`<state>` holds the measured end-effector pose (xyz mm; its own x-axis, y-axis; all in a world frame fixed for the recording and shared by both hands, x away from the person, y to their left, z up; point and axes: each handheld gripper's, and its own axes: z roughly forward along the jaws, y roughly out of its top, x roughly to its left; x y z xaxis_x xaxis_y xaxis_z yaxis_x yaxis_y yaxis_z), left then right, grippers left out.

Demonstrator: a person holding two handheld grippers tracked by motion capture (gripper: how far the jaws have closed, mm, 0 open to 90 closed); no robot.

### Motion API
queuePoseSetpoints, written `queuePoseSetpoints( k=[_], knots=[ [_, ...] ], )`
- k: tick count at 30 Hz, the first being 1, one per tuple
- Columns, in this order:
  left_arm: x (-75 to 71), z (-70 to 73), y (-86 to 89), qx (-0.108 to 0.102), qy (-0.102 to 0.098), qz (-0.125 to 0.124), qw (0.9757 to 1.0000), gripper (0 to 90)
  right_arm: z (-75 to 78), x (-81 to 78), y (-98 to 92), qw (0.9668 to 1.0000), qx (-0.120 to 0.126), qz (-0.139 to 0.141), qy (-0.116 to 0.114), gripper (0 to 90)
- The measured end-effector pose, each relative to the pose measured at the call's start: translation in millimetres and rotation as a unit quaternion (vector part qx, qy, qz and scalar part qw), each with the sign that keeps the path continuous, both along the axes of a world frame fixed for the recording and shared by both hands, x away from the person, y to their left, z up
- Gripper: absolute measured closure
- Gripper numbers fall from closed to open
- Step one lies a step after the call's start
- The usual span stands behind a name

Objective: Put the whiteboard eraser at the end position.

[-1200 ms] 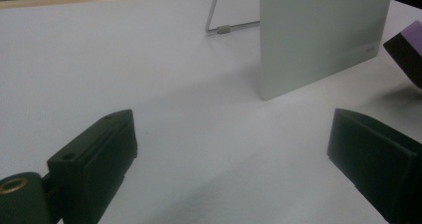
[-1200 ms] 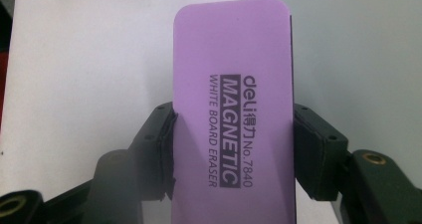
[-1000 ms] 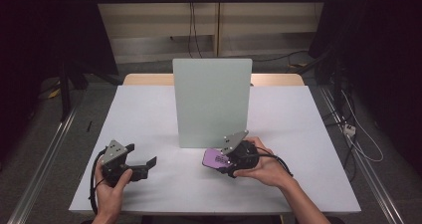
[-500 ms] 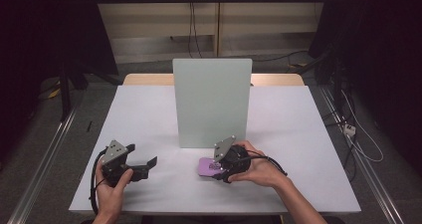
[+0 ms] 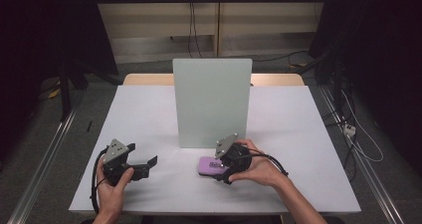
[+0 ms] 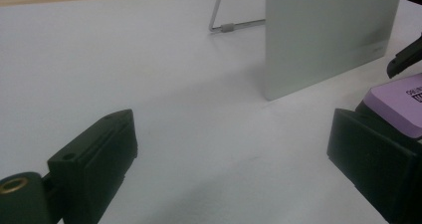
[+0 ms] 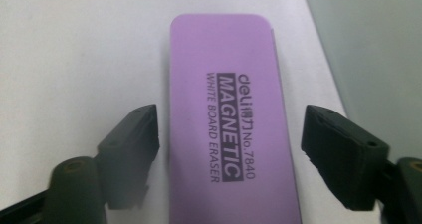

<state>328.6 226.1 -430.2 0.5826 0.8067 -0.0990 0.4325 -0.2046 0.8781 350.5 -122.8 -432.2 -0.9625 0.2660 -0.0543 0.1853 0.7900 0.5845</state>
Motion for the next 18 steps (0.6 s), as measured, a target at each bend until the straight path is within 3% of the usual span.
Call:
queuePoseSetpoints(
  k=[6,13,18],
  knots=[
    [-1.8,0.5,1.6,0.002,0.001,-0.004,1.0000,5.5,3.5,3.0,-6.1,0.9990,0.032,-0.029,0.009,12.9],
    [-1.3,-0.1,0.7,-0.001,0.001,-0.003,1.0000,5.5,9.4,4.1,-17.2,0.9945,0.077,-0.066,0.027,10.1],
    [-1.6,0.4,0.1,0.004,-0.002,-0.006,1.0000,5.4,9.7,4.0,-21.6,0.9909,0.088,-0.101,0.013,8.4]
  ],
)
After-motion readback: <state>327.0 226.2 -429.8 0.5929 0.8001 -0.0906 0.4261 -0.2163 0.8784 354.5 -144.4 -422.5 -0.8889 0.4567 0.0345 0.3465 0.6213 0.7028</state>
